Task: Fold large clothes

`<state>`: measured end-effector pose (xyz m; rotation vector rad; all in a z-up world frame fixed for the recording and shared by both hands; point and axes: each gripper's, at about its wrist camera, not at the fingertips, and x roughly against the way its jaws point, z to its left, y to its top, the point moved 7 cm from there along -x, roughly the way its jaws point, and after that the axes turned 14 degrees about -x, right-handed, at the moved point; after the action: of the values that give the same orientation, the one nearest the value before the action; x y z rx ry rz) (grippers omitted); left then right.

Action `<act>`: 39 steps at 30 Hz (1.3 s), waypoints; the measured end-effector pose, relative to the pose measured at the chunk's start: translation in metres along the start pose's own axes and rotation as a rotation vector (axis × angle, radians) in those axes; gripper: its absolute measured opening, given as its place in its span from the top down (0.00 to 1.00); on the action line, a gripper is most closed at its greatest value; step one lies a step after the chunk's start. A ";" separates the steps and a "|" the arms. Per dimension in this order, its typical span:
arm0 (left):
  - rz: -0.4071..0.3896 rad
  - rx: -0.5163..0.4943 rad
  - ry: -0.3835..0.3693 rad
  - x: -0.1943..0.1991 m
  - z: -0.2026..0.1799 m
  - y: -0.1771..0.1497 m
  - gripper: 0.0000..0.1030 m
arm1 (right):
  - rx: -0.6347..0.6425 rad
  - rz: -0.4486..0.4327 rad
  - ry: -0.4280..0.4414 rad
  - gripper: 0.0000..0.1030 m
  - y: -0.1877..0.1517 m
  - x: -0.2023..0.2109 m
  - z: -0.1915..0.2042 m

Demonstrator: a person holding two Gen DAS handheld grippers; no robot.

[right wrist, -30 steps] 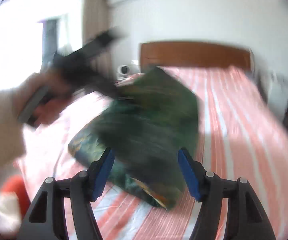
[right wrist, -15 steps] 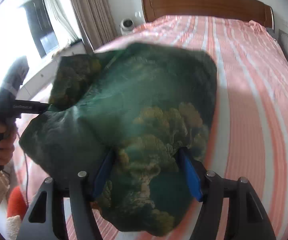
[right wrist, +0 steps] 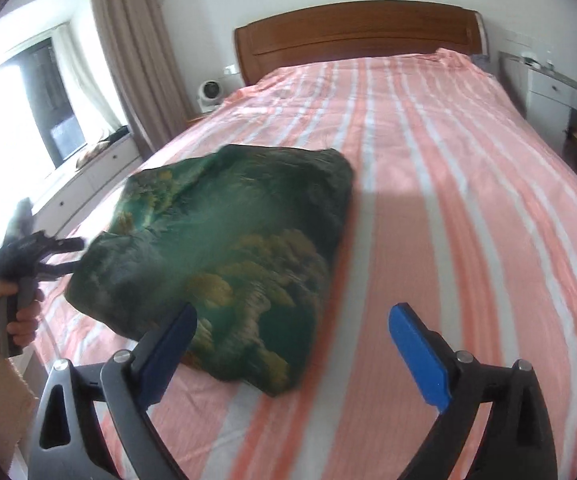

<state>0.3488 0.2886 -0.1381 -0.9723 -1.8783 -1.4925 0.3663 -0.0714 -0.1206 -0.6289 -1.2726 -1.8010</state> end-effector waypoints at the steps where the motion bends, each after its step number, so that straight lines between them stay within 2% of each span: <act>1: 0.020 -0.031 0.062 -0.002 0.006 -0.008 0.02 | -0.016 0.013 -0.027 0.07 -0.006 0.003 -0.011; 3: 0.065 -0.078 0.164 -0.006 0.015 -0.031 0.02 | -0.045 0.034 -0.060 0.07 -0.017 0.009 -0.025; 7: 0.138 -0.141 0.278 -0.028 0.022 -0.064 0.02 | -0.103 0.098 -0.140 0.07 -0.049 0.018 -0.053; 12: 0.213 -0.307 0.449 -0.061 0.013 -0.083 0.01 | -0.155 0.225 -0.222 0.07 -0.095 0.016 -0.080; 14: 0.194 -0.330 0.485 -0.064 0.012 -0.084 0.00 | -0.155 0.255 -0.273 0.07 -0.115 0.015 -0.089; 17: 0.160 -0.297 0.456 -0.065 0.018 -0.085 0.00 | -0.093 0.256 -0.367 0.07 -0.136 0.012 -0.096; 19: 0.146 -0.237 0.395 -0.068 0.029 -0.088 0.00 | -0.048 0.254 -0.406 0.07 -0.145 0.009 -0.098; 22: 0.127 -0.180 0.325 -0.074 0.043 -0.092 0.00 | -0.018 0.233 -0.400 0.07 -0.152 0.007 -0.099; 24: 0.133 -0.182 0.330 -0.078 0.047 -0.091 0.00 | -0.015 0.227 -0.388 0.07 -0.152 0.006 -0.100; 26: 0.181 -0.163 0.329 -0.077 0.047 -0.086 0.00 | -0.040 0.230 -0.360 0.05 -0.151 0.002 -0.103; 27: 0.204 -0.148 0.305 -0.075 0.045 -0.084 0.01 | -0.052 0.234 -0.342 0.04 -0.151 0.001 -0.106; 28: 0.208 -0.127 0.250 -0.070 0.039 -0.081 0.01 | -0.060 0.237 -0.328 0.04 -0.150 0.000 -0.107; 32: 0.039 0.008 -0.108 -0.034 0.032 -0.024 0.01 | -0.065 0.243 -0.286 0.04 -0.148 0.005 -0.111; 34: -0.047 0.067 -0.344 -0.015 0.022 0.011 0.01 | -0.080 0.244 -0.275 0.04 -0.142 0.004 -0.115; 36: -0.123 0.076 -0.536 0.002 0.006 0.045 0.01 | -0.089 0.245 -0.270 0.04 -0.139 0.001 -0.114; 38: -0.119 -0.001 -0.613 0.003 -0.017 0.073 0.01 | -0.084 0.242 -0.268 0.04 -0.135 -0.002 -0.106; 39: -0.094 -0.045 -0.600 -0.001 -0.030 0.077 0.01 | -0.080 0.239 -0.262 0.04 -0.135 -0.003 -0.101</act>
<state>0.4109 0.2687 -0.0874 -1.4959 -2.3281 -1.3975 0.2606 -0.1439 -0.2294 -1.0451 -1.2386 -1.6149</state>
